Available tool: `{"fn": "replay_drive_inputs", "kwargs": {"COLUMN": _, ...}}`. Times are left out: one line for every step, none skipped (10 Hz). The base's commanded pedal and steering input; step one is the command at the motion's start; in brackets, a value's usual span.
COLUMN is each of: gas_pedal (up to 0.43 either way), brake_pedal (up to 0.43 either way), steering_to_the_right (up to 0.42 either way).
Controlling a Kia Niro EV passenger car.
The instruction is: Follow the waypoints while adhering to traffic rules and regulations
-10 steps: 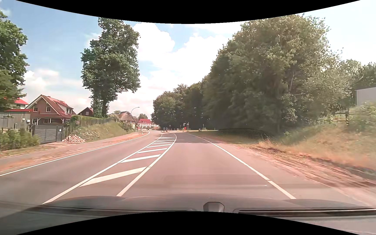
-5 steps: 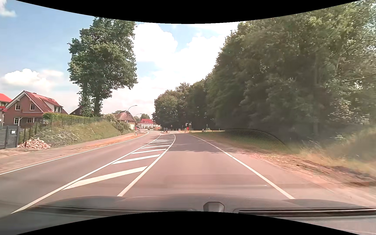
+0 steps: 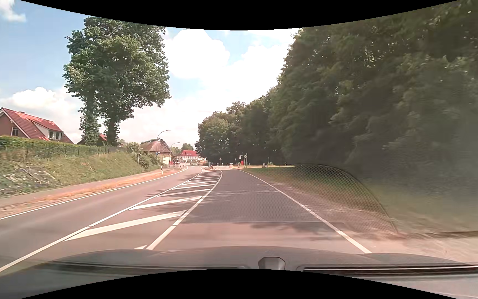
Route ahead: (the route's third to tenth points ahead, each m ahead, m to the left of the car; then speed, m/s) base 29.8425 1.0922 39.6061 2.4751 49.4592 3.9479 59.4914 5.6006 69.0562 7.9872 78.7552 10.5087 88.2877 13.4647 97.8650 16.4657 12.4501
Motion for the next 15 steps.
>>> {"fn": "replay_drive_inputs", "kwargs": {"gas_pedal": 0.197, "brake_pedal": 0.000, "steering_to_the_right": -0.016}}
{"fn": "replay_drive_inputs", "kwargs": {"gas_pedal": 0.197, "brake_pedal": 0.000, "steering_to_the_right": -0.016}}
{"fn": "replay_drive_inputs", "kwargs": {"gas_pedal": 0.197, "brake_pedal": 0.000, "steering_to_the_right": -0.016}}
{"fn": "replay_drive_inputs", "kwargs": {"gas_pedal": 0.197, "brake_pedal": 0.000, "steering_to_the_right": -0.016}}
{"fn": "replay_drive_inputs", "kwargs": {"gas_pedal": 0.197, "brake_pedal": 0.000, "steering_to_the_right": -0.017}}
{"fn": "replay_drive_inputs", "kwargs": {"gas_pedal": 0.197, "brake_pedal": 0.000, "steering_to_the_right": -0.017}}
{"fn": "replay_drive_inputs", "kwargs": {"gas_pedal": 0.197, "brake_pedal": 0.000, "steering_to_the_right": -0.017}}
{"fn": "replay_drive_inputs", "kwargs": {"gas_pedal": 0.197, "brake_pedal": 0.000, "steering_to_the_right": -0.017}}
{"fn": "replay_drive_inputs", "kwargs": {"gas_pedal": 0.197, "brake_pedal": 0.000, "steering_to_the_right": -0.017}}
{"fn": "replay_drive_inputs", "kwargs": {"gas_pedal": 0.197, "brake_pedal": 0.000, "steering_to_the_right": -0.017}}
{"fn": "replay_drive_inputs", "kwargs": {"gas_pedal": 0.197, "brake_pedal": 0.000, "steering_to_the_right": -0.017}}
{"fn": "replay_drive_inputs", "kwargs": {"gas_pedal": 0.197, "brake_pedal": 0.000, "steering_to_the_right": -0.017}}
{"fn": "replay_drive_inputs", "kwargs": {"gas_pedal": 0.197, "brake_pedal": 0.000, "steering_to_the_right": -0.017}}
{"fn": "replay_drive_inputs", "kwargs": {"gas_pedal": 0.197, "brake_pedal": 0.000, "steering_to_the_right": -0.017}}
{"fn": "replay_drive_inputs", "kwargs": {"gas_pedal": 0.197, "brake_pedal": 0.000, "steering_to_the_right": -0.017}}
